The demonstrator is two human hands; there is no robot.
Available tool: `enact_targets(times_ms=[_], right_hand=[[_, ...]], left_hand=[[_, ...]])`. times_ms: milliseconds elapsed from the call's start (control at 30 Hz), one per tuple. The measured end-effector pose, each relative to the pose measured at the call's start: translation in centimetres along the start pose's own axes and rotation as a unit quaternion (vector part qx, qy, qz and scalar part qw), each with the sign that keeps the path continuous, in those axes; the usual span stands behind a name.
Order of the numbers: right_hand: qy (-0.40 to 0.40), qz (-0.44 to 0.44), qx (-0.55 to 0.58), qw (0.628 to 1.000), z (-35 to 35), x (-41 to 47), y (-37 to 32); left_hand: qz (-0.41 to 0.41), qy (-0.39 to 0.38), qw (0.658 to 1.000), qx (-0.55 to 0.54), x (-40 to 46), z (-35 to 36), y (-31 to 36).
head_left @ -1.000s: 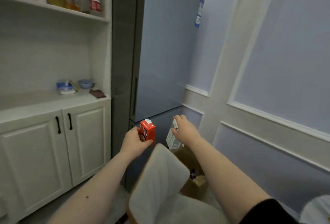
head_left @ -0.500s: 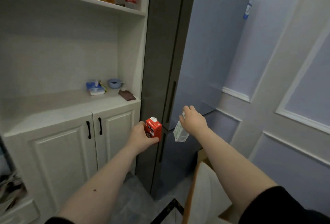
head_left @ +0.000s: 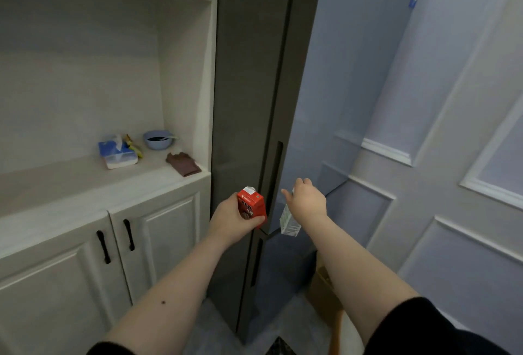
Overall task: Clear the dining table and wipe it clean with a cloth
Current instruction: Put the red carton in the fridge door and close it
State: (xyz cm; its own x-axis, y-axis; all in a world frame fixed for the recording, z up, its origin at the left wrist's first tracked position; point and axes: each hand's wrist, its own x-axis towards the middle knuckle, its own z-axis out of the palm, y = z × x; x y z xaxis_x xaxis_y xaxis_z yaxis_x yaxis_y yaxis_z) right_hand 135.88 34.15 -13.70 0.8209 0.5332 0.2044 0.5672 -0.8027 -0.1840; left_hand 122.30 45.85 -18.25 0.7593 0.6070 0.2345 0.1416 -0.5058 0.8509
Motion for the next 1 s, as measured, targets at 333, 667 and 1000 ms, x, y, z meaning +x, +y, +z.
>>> enact_targets(times_ms=[333, 667, 1000], right_hand=[[0.007, 0.031, -0.003, 0.999, 3.4, 6.7, -1.8], [0.033, 0.124, 0.016, 0.992, 4.7, 9.6, -2.4], [0.047, 0.161, 0.023, 0.986, 5.2, 10.3, -2.6]], left_hand=[[0.027, -0.037, 0.998, -0.051, 8.7, 2.8, -3.3], [0.066, -0.114, 0.989, -0.075, 15.3, 4.2, -4.6], [0.092, -0.148, 0.979, -0.106, 16.8, 4.2, -5.0]])
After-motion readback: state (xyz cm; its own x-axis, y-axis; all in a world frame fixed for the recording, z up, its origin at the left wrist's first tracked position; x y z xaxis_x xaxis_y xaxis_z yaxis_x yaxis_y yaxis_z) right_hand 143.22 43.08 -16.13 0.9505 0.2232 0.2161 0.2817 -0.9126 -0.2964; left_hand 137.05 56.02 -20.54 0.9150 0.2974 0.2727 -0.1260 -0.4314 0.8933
